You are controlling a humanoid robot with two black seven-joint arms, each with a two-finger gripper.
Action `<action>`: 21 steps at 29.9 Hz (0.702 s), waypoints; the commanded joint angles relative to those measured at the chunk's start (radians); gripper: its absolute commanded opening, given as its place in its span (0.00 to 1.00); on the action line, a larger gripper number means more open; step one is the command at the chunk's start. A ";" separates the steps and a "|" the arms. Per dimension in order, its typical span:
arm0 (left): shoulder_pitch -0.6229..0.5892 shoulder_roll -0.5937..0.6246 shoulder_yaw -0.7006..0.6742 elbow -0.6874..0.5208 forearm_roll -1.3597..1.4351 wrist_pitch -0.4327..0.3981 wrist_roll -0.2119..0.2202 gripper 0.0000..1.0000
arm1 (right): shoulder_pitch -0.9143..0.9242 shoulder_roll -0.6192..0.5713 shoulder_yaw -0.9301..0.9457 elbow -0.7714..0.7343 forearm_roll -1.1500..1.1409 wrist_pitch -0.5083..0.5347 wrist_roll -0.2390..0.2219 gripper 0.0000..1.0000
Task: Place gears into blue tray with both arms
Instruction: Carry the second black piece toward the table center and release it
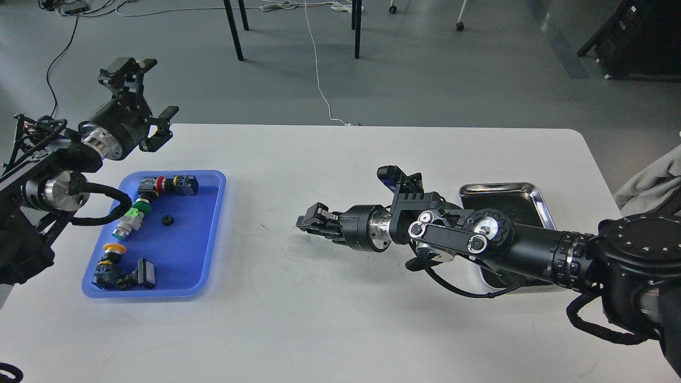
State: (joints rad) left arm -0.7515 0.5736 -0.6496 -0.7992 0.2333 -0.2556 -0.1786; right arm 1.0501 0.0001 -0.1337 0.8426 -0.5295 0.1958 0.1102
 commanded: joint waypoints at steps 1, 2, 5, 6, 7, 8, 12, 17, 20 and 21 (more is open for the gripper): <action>0.000 -0.001 -0.001 0.000 0.000 -0.001 -0.001 0.98 | -0.041 0.000 0.000 0.003 -0.001 -0.004 0.000 0.04; 0.000 -0.001 -0.001 0.000 0.000 -0.001 -0.001 0.98 | -0.050 0.000 0.000 0.004 -0.001 -0.006 -0.001 0.04; 0.000 -0.001 -0.001 0.000 0.000 -0.001 -0.004 0.98 | -0.058 0.000 0.000 0.012 0.000 -0.013 0.000 0.07; 0.000 -0.001 -0.001 0.000 0.000 -0.001 -0.005 0.98 | -0.058 0.000 0.000 0.013 0.000 -0.015 0.000 0.08; 0.000 -0.001 -0.001 0.000 0.000 0.001 -0.009 0.98 | -0.058 0.000 0.000 0.016 0.002 -0.016 -0.001 0.10; 0.000 -0.001 -0.001 0.000 0.000 -0.001 -0.009 0.98 | -0.058 0.000 0.000 0.016 0.002 -0.016 -0.001 0.14; 0.000 -0.001 -0.001 0.000 0.000 0.001 -0.009 0.98 | -0.058 0.000 0.000 0.029 0.002 -0.027 -0.007 0.31; 0.000 -0.001 -0.001 0.000 0.000 0.001 -0.010 0.98 | -0.056 0.000 -0.001 0.033 0.003 -0.053 -0.014 0.51; 0.000 -0.001 0.001 0.000 0.001 0.001 -0.009 0.98 | -0.055 0.000 0.000 0.038 0.005 -0.055 -0.014 0.70; 0.000 -0.001 0.001 0.000 0.001 0.001 -0.010 0.98 | -0.055 0.000 0.000 0.036 0.005 -0.055 -0.014 0.73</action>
State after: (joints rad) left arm -0.7516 0.5722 -0.6504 -0.7992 0.2331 -0.2546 -0.1876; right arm 0.9936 0.0000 -0.1345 0.8777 -0.5248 0.1426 0.0969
